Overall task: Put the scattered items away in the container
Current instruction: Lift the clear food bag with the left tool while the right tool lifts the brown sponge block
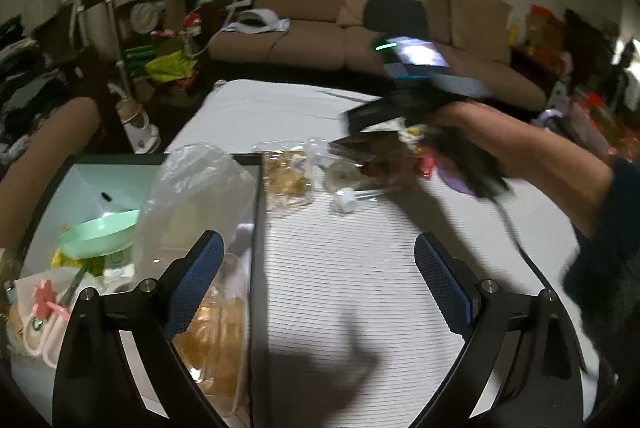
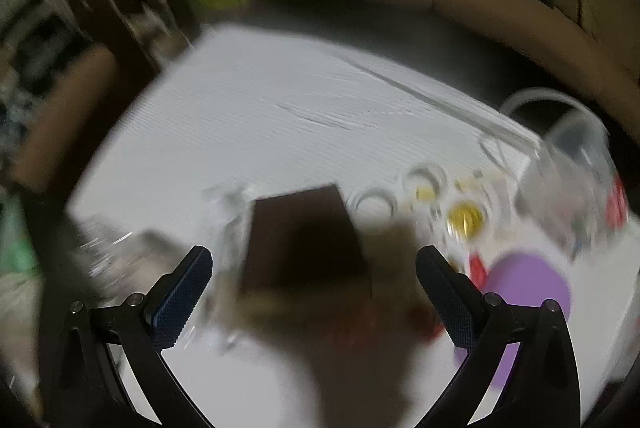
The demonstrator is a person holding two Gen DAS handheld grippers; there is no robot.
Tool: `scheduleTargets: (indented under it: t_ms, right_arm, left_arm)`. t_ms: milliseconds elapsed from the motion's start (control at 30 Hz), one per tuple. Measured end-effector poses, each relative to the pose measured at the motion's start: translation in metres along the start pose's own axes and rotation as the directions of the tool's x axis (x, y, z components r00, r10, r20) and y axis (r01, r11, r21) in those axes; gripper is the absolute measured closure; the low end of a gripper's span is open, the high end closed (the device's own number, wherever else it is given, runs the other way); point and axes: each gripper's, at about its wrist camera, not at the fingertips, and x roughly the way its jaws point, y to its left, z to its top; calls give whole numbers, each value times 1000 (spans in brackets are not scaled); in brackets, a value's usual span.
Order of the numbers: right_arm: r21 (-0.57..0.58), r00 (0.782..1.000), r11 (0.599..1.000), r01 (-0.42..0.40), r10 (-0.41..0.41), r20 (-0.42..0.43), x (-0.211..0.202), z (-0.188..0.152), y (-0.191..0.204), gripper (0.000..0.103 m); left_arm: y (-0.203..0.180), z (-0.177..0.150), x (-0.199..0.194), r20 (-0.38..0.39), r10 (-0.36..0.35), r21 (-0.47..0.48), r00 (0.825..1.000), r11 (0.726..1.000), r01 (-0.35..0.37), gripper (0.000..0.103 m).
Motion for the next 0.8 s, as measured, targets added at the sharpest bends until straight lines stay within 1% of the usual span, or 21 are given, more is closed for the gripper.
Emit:
scheduleTargets:
  t_ms: [33,100,133,167,200,233,267,300,367,400,467,500,533,567,600,633,667,700,733,767,800]
  right_arm:
    - [-35,997,999,8,-11,-73,17,5,6,0]
    - [-102,984,995,17,-35,-175,37,2,15,2]
    - [-133,979,990,35,-61,-196,41,-3,18,10]
    - [-169,978,983,72,-103,-180,38,-11,19,25]
    - [-170,981,983,68,-96,-166,32,-17,17,28]
    - [-145,985,988,43,-67,-160,27,-23,13,28]
    - [-101,989,995,-1,-14,-149,18,-32,5,29]
    - [-68,991,997,-42,33,-127,6,-45,-4,29]
    - [-48,995,996,-75,72,-65,-21,-72,-16,29]
    - [-46,996,995,-86,85,-28,-38,-89,-24,29]
    - [-31,994,995,-99,100,49,-74,-124,-42,29]
    - [-30,991,994,-109,111,73,-91,-143,-54,29]
    - [-30,989,993,-118,120,85,-106,-160,-62,29]
    - [-28,987,991,-128,130,98,-124,-179,-74,29]
    - [-24,985,991,-134,136,103,-134,-190,-81,29]
    - [-18,985,991,-135,137,106,-143,-199,-90,29]
    - [-9,986,992,-130,130,108,-152,-210,-101,28]
    - [-4,986,992,-125,124,109,-159,-218,-108,28]
    - [-4,987,993,-116,116,107,-164,-218,-107,28]
    - [-11,989,995,-102,103,109,-173,-226,-112,28]
    - [-10,989,996,-91,92,112,-174,-226,-113,28]
  left_arm:
    - [-2,1,1,3,-22,-4,1000,1000,22,7]
    - [-2,7,0,23,-45,29,999,999,44,7]
    - [-2,13,-1,48,-35,45,998,998,33,7]
    - [-1,22,0,68,-20,57,997,998,16,7]
    - [1,33,2,77,-15,67,997,998,10,7]
    - [4,45,6,73,-18,74,997,997,12,7]
    - [6,57,13,53,-26,80,998,997,22,7]
    - [8,73,28,8,-50,88,999,995,49,7]
    - [15,98,59,-77,-55,83,996,995,62,8]
    - [17,112,79,-136,-53,79,989,995,64,8]
    - [23,135,116,-254,-57,60,965,995,75,8]
    - [31,148,149,-360,-31,19,932,999,41,8]
    - [36,152,172,-440,-37,-20,897,999,31,8]
    - [39,153,193,-510,-63,-54,858,998,41,10]
    - [39,152,206,-552,-82,-72,830,996,51,13]
    - [38,148,227,-624,-93,-95,776,995,43,13]
    - [37,144,240,-672,-62,-89,738,996,3,13]
    - [31,138,249,-703,-18,-67,711,997,-41,14]
    - [27,136,256,-718,25,-34,696,997,-70,15]
    - [24,133,261,-727,55,-9,684,996,-89,25]
    - [23,129,266,-737,85,6,671,993,-118,45]
